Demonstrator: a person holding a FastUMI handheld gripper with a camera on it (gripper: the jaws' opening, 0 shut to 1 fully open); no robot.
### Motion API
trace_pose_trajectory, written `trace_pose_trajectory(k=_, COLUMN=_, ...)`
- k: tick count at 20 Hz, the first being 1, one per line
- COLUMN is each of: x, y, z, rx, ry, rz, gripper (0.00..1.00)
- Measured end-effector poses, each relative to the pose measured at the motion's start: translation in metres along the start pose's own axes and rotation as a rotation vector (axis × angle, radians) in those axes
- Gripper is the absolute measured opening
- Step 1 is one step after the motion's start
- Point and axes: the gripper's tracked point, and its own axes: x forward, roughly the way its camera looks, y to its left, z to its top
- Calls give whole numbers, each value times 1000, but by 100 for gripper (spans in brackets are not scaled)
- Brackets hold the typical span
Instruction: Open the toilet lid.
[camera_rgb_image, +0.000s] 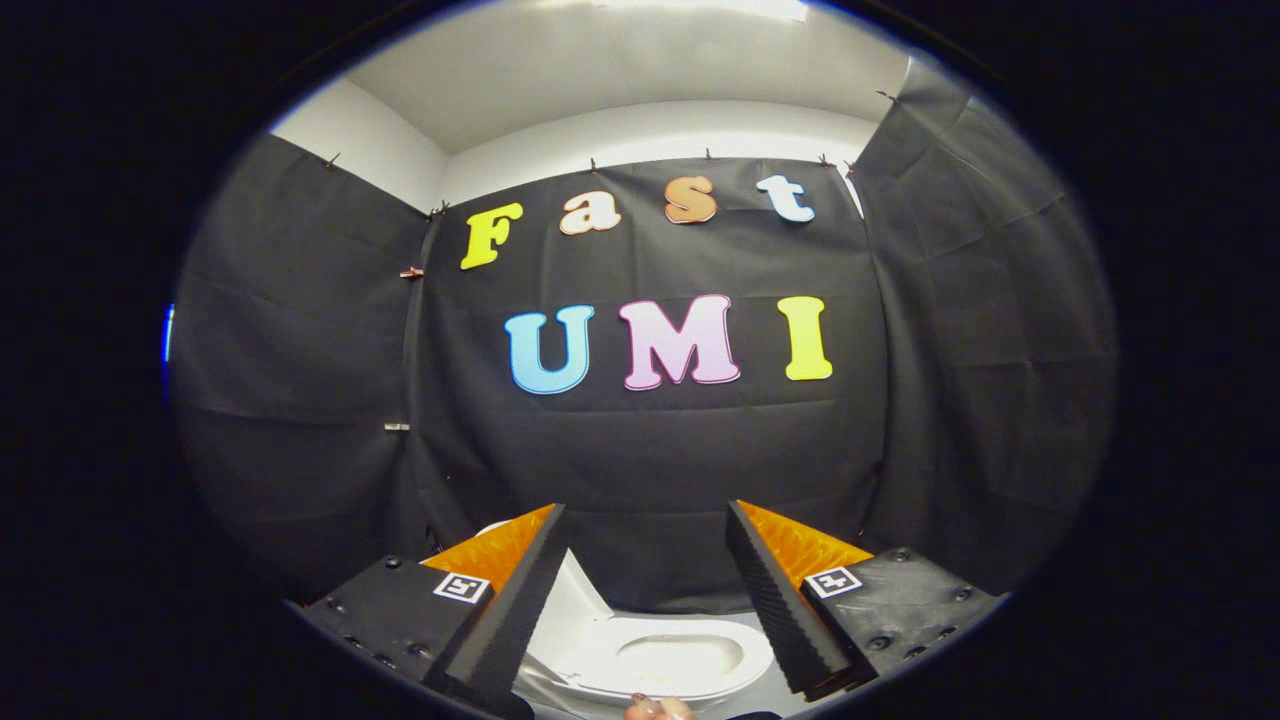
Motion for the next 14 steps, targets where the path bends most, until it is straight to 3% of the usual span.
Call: trace_pose_trajectory(k=14, x=-22, y=-20, z=18, rx=-20, ry=-49, rz=-27, gripper=98)
